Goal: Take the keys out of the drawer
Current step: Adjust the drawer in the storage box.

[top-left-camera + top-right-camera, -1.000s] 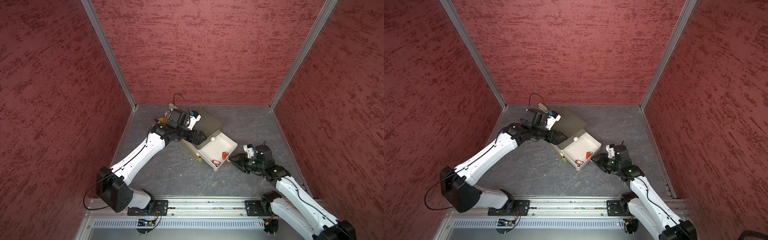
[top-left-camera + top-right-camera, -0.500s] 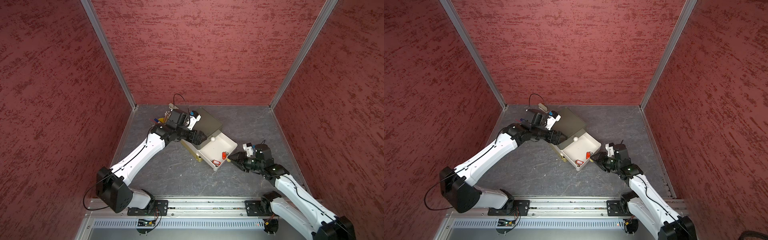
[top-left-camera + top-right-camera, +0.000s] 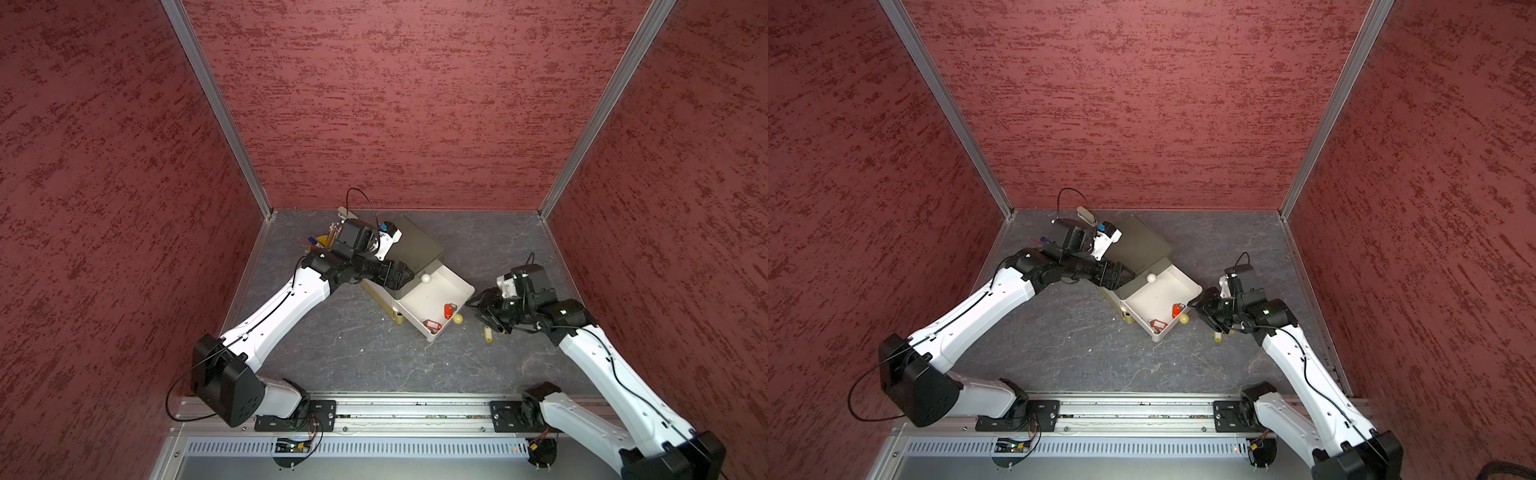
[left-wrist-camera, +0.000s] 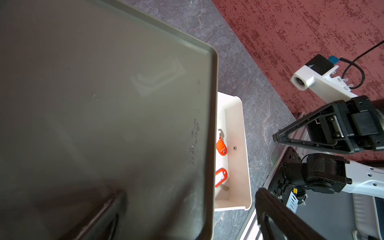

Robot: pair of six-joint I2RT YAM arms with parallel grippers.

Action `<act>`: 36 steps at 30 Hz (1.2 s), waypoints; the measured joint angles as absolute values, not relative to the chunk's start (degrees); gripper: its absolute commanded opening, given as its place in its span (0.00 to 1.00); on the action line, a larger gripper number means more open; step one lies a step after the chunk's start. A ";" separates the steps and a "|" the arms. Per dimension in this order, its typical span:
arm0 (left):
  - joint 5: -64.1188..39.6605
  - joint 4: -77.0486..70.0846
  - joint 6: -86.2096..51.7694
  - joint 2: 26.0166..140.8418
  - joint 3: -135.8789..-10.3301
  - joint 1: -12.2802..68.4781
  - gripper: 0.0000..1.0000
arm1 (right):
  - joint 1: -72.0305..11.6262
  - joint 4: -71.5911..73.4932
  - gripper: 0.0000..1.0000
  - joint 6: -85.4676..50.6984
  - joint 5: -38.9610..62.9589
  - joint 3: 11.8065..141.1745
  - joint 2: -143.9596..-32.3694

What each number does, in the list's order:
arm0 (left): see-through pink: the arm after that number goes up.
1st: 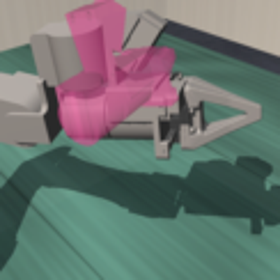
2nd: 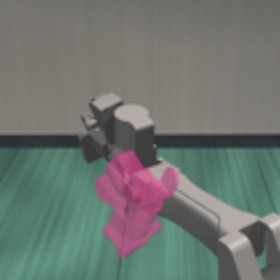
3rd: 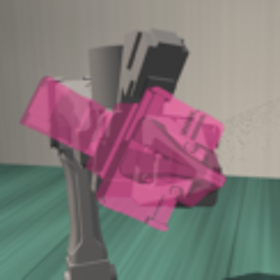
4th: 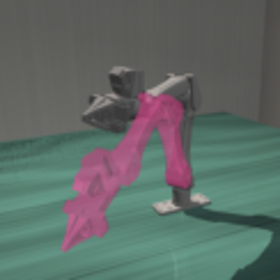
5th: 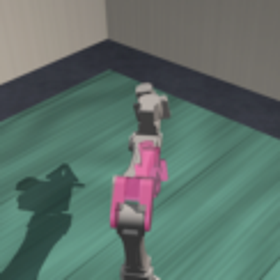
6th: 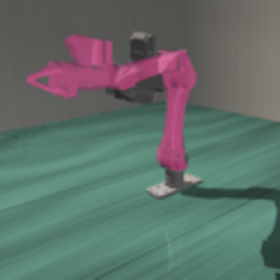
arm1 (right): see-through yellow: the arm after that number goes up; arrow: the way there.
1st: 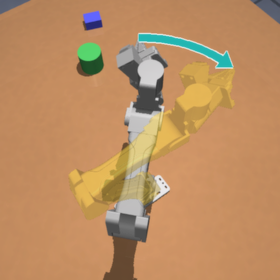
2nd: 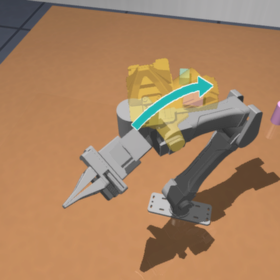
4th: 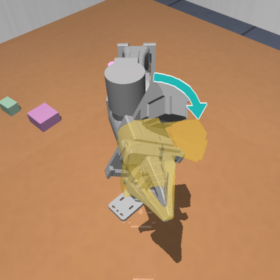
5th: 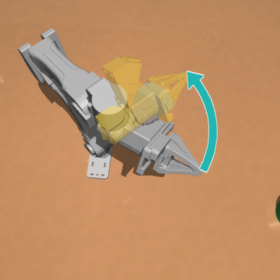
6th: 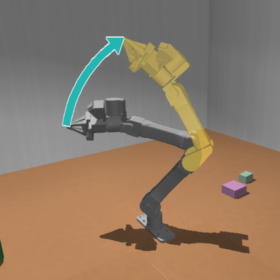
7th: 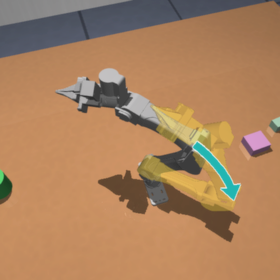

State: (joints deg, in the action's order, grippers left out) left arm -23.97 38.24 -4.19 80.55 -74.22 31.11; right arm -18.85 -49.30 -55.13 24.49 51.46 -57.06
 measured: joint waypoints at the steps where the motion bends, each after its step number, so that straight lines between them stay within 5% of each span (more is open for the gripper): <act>1: -23.97 38.15 -4.19 80.55 -74.17 31.11 1.00 | -18.94 -50.19 0.48 -54.85 23.99 52.47 -58.59; 28: -24.47 34.61 -4.05 78.81 -71.31 29.56 1.00 | -27.20 -64.12 0.41 -48.18 11.68 74.41 -87.81; 36: -24.73 34.06 -4.05 78.74 -71.02 29.52 1.00 | -29.17 -65.91 0.26 -48.14 9.69 74.28 -88.20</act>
